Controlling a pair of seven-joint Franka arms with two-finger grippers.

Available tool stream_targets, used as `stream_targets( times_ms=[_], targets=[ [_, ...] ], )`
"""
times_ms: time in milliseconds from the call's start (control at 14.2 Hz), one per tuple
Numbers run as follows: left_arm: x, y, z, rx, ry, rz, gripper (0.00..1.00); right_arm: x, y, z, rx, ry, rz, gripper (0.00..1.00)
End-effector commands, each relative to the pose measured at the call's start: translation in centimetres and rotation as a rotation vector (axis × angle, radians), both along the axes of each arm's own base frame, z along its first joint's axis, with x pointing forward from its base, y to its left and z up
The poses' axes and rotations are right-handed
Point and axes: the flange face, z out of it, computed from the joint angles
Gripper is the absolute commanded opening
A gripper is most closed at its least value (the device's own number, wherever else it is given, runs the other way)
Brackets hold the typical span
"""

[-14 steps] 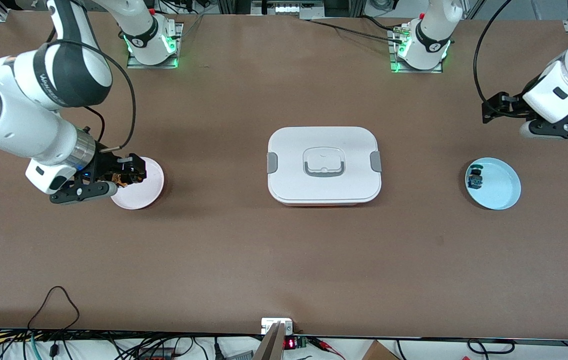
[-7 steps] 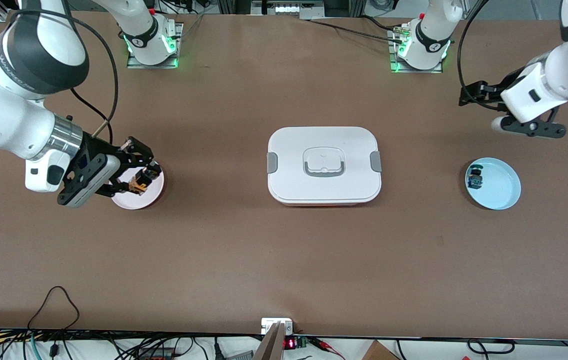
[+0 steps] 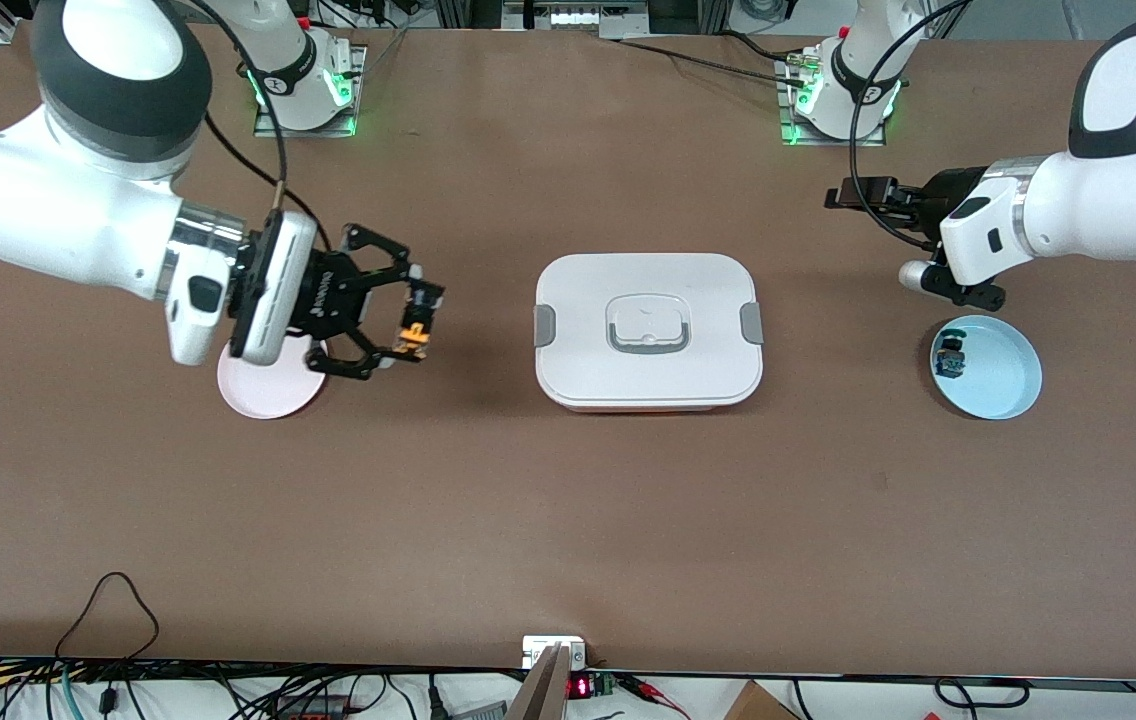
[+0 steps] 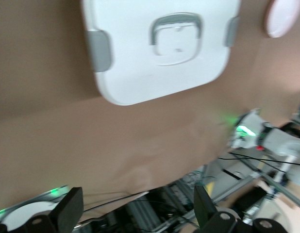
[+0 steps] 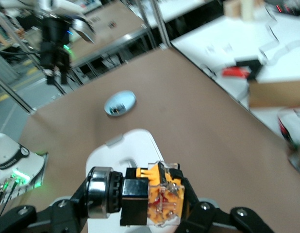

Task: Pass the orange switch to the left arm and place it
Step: 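Lift the switch with the right gripper while the left gripper approaches, then carry the switch over the box and close the left gripper on it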

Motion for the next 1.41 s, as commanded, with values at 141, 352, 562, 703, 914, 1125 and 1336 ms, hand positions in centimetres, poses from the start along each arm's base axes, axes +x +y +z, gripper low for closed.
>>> stream_targets(
  times_ms=[141, 352, 562, 703, 914, 1125, 1336],
  targets=[
    [1.6, -2.1, 1.9, -0.377, 0.015, 0.12, 1.0, -1.0, 4.7, -0.6, 0.209, -0.12, 0.08, 0.0],
    [2.8, -4.0, 2.7, -0.512, -0.039, 0.225, 1.0, -1.9, 8.0, -2.4, 0.294, -0.197, 0.14, 0.0],
    [3.1, -6.7, 2.2, -0.68, -0.081, 0.341, 1.0, -2.8, 10.6, -3.0, 0.43, -0.151, 0.118, 0.0],
    [3.6, -8.3, 2.1, -0.721, -0.131, 0.391, 1.0, -3.5, 12.0, -3.2, 0.478, -0.123, 0.109, 0.0],
    [3.2, -12.3, 1.9, -0.713, -0.172, 0.455, 1.0, -3.9, 13.2, -4.1, 0.494, -0.104, 0.114, 0.0],
    [2.4, -15.0, 1.2, -0.708, -0.182, 0.503, 1.0, -4.4, 14.1, -4.5, 0.499, -0.099, 0.123, 0.0],
    [2.4, -15.8, 1.1, -0.713, -0.184, 0.525, 1.0, -4.6, 14.4, -4.5, 0.498, -0.099, 0.128, 0.0]
  ],
)
